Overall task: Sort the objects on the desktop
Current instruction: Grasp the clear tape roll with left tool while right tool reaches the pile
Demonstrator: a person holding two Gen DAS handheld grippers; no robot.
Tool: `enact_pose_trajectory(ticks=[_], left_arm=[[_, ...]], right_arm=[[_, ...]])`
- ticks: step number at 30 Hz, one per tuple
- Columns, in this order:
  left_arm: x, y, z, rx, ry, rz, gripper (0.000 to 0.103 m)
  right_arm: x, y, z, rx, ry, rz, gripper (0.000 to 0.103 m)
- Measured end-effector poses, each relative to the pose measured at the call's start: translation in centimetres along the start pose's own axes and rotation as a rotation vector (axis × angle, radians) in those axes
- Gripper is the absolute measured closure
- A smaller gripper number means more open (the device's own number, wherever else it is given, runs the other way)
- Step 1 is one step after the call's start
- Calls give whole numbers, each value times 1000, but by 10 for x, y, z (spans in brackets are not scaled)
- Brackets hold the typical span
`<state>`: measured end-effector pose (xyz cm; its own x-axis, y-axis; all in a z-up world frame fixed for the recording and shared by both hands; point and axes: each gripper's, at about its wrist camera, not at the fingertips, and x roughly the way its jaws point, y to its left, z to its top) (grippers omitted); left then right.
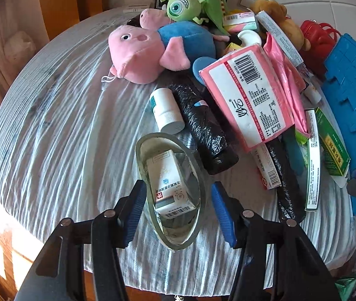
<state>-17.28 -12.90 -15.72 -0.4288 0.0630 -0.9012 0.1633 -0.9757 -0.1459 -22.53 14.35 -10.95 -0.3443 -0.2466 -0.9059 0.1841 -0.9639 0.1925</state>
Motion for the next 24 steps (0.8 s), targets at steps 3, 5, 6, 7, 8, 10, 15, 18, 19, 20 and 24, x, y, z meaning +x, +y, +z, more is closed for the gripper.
enact_pose_trajectory(ticks=[3, 5, 6, 7, 8, 10, 15, 18, 19, 20, 24], left_arm=[[26, 2, -1, -9, 50, 22, 35], [33, 6, -1, -35, 57, 5, 34], [31, 7, -1, -37, 44, 0, 35], [26, 7, -1, -32, 25, -3, 35], [18, 7, -1, -24, 3, 1, 36], [-3, 6, 0, 3, -31, 15, 36], [-65, 9, 10, 68, -195, 93, 36], [-82, 22, 18, 63, -258, 119, 42], [-78, 28, 21, 51, -248, 132, 46], [-74, 35, 24, 37, -231, 144, 49], [-56, 54, 10, -42, -162, 88, 49]], right_arm=[[1, -11, -4, 24, 11, -4, 0], [3, -18, -6, 38, 19, -8, 0], [5, -21, -8, 44, 24, -11, 0], [7, -24, -9, 49, 29, -15, 0], [9, -27, -10, 55, 36, -18, 0], [12, -30, -11, 64, 46, -16, 0], [24, -26, -8, 60, 66, 11, 0], [30, -18, -3, 48, 71, 36, 0], [31, -13, 0, 40, 70, 45, 0], [31, -7, 3, 28, 64, 56, 0], [28, 33, 12, -63, 36, 122, 0]])
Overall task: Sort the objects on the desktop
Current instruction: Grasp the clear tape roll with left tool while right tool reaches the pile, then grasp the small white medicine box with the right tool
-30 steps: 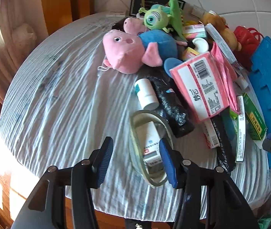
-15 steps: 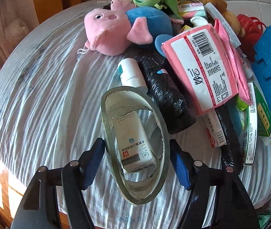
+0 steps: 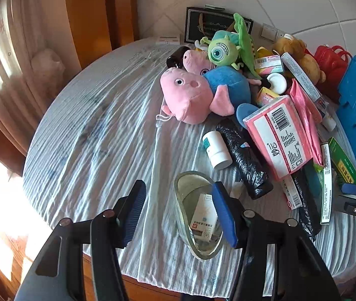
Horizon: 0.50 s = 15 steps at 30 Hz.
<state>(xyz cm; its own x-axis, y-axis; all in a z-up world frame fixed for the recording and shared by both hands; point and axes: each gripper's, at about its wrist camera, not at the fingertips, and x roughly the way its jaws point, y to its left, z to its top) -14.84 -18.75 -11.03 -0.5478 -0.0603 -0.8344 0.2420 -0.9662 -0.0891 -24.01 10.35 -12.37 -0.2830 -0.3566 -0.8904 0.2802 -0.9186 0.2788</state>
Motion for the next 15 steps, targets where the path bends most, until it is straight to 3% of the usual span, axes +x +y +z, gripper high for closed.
enact_pose_trajectory(ticks=[2, 4, 6, 9, 11, 15], left_arm=[[1, -7, -10, 1, 20, -27, 49], [6, -18, -15, 24, 25, -31, 39], [19, -26, -18, 46, 43, -49, 30], [58, -26, -24, 38, 147, -22, 30], [74, -18, -27, -17, 180, -101, 34], [47, -16, -20, 9, 68, -91, 37]], right_arm=[[5, 22, 6, -42, -6, 6, 4], [12, 39, 12, -76, 1, 5, 11], [20, 51, 16, -98, 14, 12, 11], [29, 57, 16, -103, 36, 7, 10], [37, 54, 15, -100, 59, -3, 9], [43, 55, 10, -108, 77, -27, 9]])
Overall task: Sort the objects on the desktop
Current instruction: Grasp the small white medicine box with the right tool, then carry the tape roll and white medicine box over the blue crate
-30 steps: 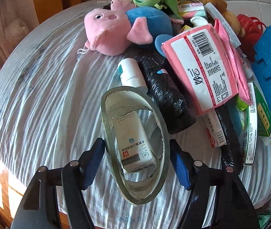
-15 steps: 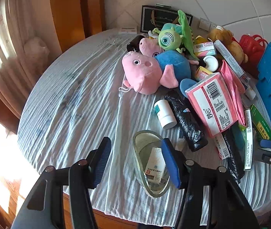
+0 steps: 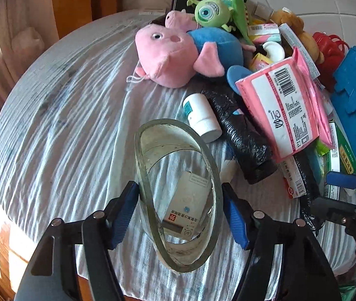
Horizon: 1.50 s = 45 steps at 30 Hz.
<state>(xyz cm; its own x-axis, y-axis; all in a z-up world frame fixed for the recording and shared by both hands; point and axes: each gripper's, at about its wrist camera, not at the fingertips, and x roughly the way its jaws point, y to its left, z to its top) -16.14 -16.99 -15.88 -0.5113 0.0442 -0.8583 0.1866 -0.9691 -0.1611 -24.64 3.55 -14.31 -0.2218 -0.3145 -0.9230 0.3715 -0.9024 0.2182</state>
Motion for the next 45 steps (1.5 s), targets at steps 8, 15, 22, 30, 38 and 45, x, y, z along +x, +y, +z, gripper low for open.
enact_pose_trajectory(ticks=[8, 15, 22, 30, 38, 45], left_arm=[[-35, 49, 3, -38, -105, 189, 37], [-20, 76, -24, -98, -44, 211, 37], [-21, 82, -35, -92, -35, 235, 38], [-55, 62, -20, -48, -129, 227, 38], [-108, -18, 32, 109, -288, 149, 38], [-151, -139, 68, 330, -420, -36, 38]], right_arm=[[11, 60, 12, -163, -7, 70, 18], [54, 121, 18, -326, 34, 119, 29], [89, 128, 13, -457, 84, 50, 29], [45, 119, 15, -465, -5, 65, 36], [-70, 82, 33, -374, -264, 8, 36], [-180, 18, 30, -218, -483, -165, 36]])
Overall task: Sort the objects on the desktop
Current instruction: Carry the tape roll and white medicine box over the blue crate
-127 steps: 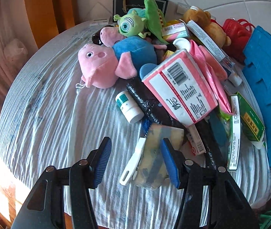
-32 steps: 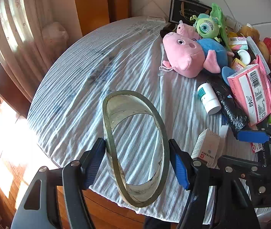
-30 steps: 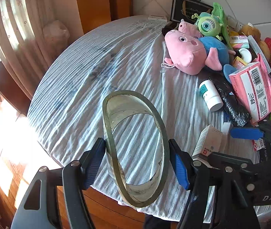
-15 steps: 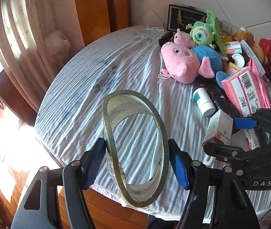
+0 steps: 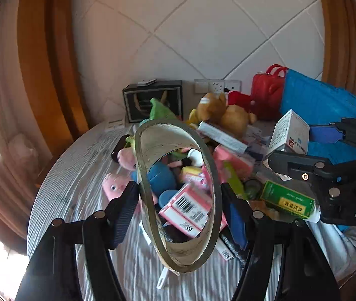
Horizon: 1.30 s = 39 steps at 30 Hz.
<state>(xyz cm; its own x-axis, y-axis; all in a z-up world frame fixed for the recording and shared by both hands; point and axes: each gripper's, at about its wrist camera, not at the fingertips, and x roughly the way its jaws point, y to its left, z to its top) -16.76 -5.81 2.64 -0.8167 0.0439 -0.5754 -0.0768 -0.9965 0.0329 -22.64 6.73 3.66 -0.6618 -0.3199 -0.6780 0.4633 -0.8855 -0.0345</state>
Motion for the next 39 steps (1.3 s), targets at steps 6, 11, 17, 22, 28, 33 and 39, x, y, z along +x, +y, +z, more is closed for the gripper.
enact_pose_trajectory(ticks=[6, 11, 17, 22, 28, 33, 39], left_arm=[[-14, -107, 66, 120, -119, -180, 38], [-26, -209, 112, 217, -130, -324, 38], [-16, -329, 160, 294, -4, -461, 38], [27, -419, 178, 339, 215, -457, 38], [89, -478, 169, 324, 450, -354, 38], [126, -500, 142, 353, 614, -260, 38], [140, -499, 135, 332, 627, -201, 37]], right_arm=[[-100, -89, -2, 113, -103, -247, 36], [-180, -159, -17, 180, -140, -420, 36], [-255, -260, -39, 236, -70, -553, 35], [-268, -355, -65, 282, 94, -582, 35], [-232, -440, -106, 333, 295, -519, 35], [-192, -483, -135, 373, 430, -420, 35], [-160, -490, -149, 324, 497, -415, 35]])
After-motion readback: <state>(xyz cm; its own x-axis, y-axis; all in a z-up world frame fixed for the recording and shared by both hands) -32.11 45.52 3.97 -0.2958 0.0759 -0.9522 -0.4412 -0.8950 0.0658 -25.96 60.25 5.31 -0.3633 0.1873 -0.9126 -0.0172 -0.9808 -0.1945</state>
